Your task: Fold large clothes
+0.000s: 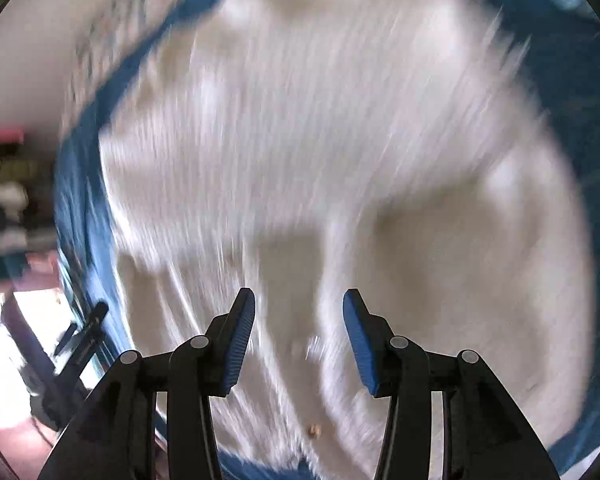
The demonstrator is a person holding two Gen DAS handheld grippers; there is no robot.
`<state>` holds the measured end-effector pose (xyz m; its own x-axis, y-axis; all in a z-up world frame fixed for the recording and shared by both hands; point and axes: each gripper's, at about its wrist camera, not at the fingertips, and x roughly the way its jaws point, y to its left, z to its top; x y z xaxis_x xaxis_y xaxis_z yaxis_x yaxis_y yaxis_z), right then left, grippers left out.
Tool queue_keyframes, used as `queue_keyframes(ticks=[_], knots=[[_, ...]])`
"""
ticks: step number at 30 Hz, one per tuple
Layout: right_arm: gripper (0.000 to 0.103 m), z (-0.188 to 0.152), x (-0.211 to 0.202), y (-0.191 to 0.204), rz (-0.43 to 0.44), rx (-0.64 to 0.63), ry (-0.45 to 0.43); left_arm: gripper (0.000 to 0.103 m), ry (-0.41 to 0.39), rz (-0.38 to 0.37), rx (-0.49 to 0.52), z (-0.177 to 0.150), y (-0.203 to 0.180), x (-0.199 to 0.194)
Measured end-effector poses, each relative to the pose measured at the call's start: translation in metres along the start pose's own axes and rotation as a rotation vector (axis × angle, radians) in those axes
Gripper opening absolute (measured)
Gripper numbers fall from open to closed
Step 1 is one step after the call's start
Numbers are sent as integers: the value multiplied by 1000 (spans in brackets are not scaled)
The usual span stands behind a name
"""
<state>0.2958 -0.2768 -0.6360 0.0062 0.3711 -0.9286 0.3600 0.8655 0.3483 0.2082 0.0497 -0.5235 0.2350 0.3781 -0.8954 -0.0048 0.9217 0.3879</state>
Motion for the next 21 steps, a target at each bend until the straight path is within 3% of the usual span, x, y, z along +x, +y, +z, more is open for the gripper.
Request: queue_keyframes(ticks=[2,3,4,6,10,12,14,15,18,21], knots=[[43,-14,34,9,-41,-5,23,94,53,-9,32,-22,-6,14],[29,-18,40,11,-102,1,-19,94,73,-7,46,-32,-10,21],[0,-18,43,16,-87,5,-33,94,88,-11,57,-40,-12,27],[0,-17,50,23,-71,40,-4,94,92,-21,56,-48,-9,28],[0,-19,32,25,-78,-19,49,94,76,-87,38,-42,-3,8],[6,-20,0,8,-80,9,20,94,60,-131,24,-36,-4,-2],[43,-20,-46,-23,-130,59,-47,94,17,-172,17,-25,-13,-17],[51,-17,-68,-39,-161,81,-84,94,-5,-184,15,-20,-19,-24],[55,10,-100,-79,-240,128,-138,94,-58,-219,11,1,-48,-39],[55,41,-100,-107,-262,126,-136,94,-68,-249,18,19,-89,-46]])
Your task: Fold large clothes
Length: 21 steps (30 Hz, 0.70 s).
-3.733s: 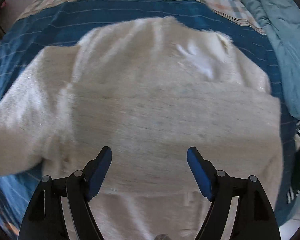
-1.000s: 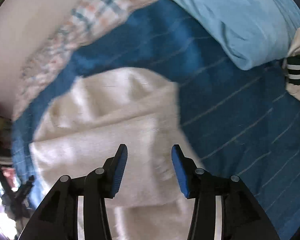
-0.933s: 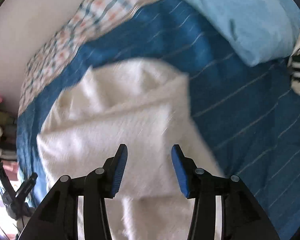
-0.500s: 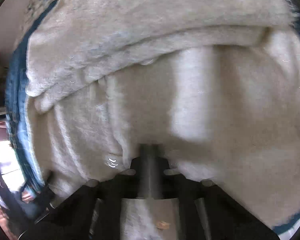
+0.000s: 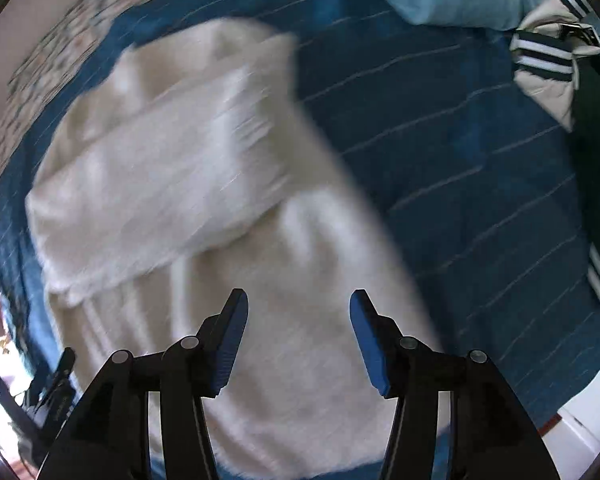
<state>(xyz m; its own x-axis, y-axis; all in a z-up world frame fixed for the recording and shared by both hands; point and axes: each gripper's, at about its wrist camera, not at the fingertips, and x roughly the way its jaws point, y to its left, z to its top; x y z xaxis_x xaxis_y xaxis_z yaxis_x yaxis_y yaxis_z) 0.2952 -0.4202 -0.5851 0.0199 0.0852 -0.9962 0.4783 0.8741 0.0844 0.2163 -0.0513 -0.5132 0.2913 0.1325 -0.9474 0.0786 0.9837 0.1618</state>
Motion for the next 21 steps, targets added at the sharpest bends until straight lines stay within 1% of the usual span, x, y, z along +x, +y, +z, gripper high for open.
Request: queue_keyframes(ticks=[2,3,4,6,7,8,9,10,12,13,15,16,18,19,20,21], knots=[[55,25,15,0,-4,-44,3,94,-9,-7,7,8,-30,10],[55,32,26,4,-12,-79,10,94,-17,6,10,10,-40,15],[55,38,37,8,-12,-119,22,94,-24,38,22,10,-57,25],[55,48,57,13,20,-204,70,94,-10,92,39,10,-74,42],[54,50,67,15,27,-244,84,94,7,141,46,7,-81,54],[34,52,73,12,-6,-281,64,95,13,175,39,4,-85,61],[20,54,76,6,-38,-286,44,98,-5,199,21,1,-85,62],[16,58,77,-9,-14,-248,33,100,-16,217,7,-1,-86,60],[16,68,81,-44,77,-124,50,100,-9,235,-17,-2,-85,58],[16,70,84,-53,100,-103,67,100,-1,243,-21,-1,-85,58],[16,73,90,-58,137,-117,104,101,20,260,-42,1,-86,59],[18,76,89,-59,150,-134,118,103,28,281,-53,3,-85,61],[28,79,83,-61,195,-170,160,103,23,295,-75,5,-86,64],[37,80,78,-64,211,-189,165,103,19,301,-79,6,-88,65],[46,80,68,-70,217,-209,151,103,15,306,-87,6,-90,65],[51,78,59,-76,202,-231,129,103,17,309,-94,6,-93,64]])
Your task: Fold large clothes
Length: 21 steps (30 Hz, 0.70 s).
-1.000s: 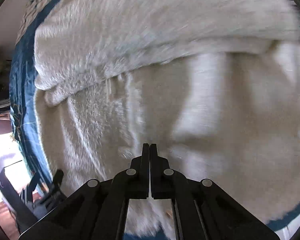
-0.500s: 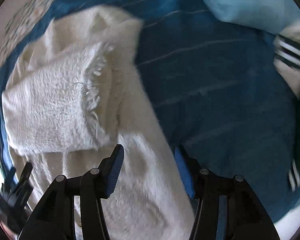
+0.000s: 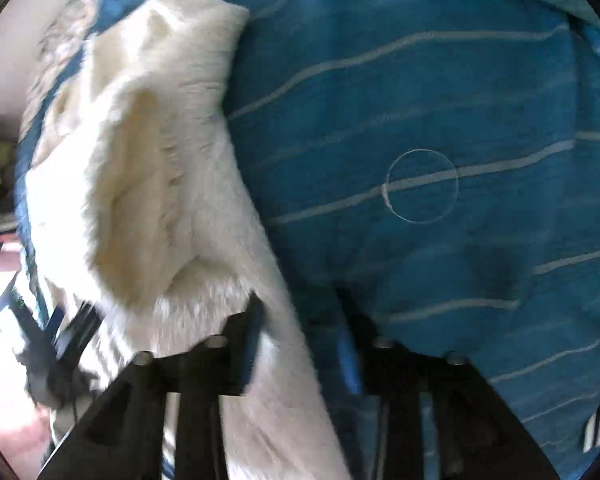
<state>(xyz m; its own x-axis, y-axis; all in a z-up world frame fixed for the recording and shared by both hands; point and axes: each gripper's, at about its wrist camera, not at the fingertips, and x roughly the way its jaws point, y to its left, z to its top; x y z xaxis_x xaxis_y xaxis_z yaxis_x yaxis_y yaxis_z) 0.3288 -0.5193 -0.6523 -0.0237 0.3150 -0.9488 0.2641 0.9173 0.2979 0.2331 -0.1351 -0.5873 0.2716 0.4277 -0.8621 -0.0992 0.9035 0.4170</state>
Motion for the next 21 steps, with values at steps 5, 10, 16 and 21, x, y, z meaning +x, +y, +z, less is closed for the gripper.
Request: queue_keyframes(ticks=[5,10,16,21], knots=[[80,-26,-32,-20,-168,-80,-60,103,-7,110,21,-9,-12,-28],[86,-56,-48,-51,-348,-69,-86,103,-57,267,45,-49,-31,-107],[87,-93,-58,-80,-552,-52,-91,103,-26,367,171,-132,-103,-179],[87,-122,-59,-109,-609,-7,-50,103,23,318,284,-182,-166,-204]])
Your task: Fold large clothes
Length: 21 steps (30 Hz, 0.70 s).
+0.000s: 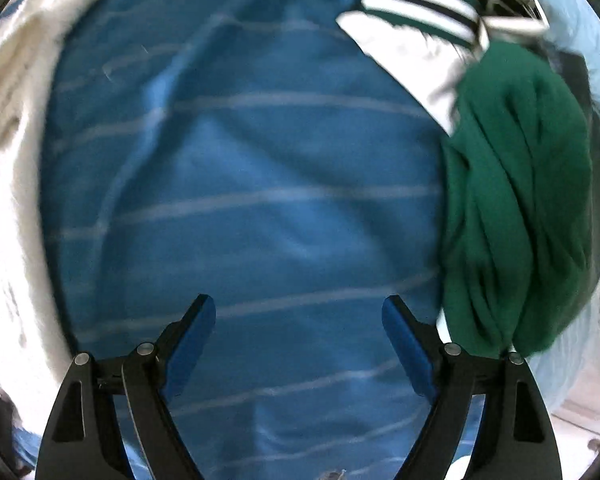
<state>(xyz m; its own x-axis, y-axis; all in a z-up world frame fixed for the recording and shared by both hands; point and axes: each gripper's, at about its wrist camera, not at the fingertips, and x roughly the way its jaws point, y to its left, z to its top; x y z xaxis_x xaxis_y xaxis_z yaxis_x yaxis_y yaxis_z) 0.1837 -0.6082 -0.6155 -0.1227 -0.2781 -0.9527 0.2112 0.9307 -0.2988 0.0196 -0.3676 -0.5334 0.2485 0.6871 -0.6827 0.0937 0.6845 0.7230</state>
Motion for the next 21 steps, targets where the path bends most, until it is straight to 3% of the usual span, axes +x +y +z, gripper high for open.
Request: queue_keyframes(ticks=[4,8,10,16,20,21], knots=[[87,-13,10,-25,-29,32,36,103,-12,-35,72,-18,-48,-25],[87,-18,12,-61,-53,75,50,103,-16,31,134,-19,-80,-20],[87,-8,12,-80,-50,89,51,103,-2,55,148,-13,-84,-18],[87,-8,16,-108,-49,120,70,103,-59,7,93,2,-77,-41],[87,-6,19,-119,-33,129,81,103,2,46,112,18,-93,-4],[87,-21,18,-113,-29,132,79,103,9,67,104,23,-91,5]])
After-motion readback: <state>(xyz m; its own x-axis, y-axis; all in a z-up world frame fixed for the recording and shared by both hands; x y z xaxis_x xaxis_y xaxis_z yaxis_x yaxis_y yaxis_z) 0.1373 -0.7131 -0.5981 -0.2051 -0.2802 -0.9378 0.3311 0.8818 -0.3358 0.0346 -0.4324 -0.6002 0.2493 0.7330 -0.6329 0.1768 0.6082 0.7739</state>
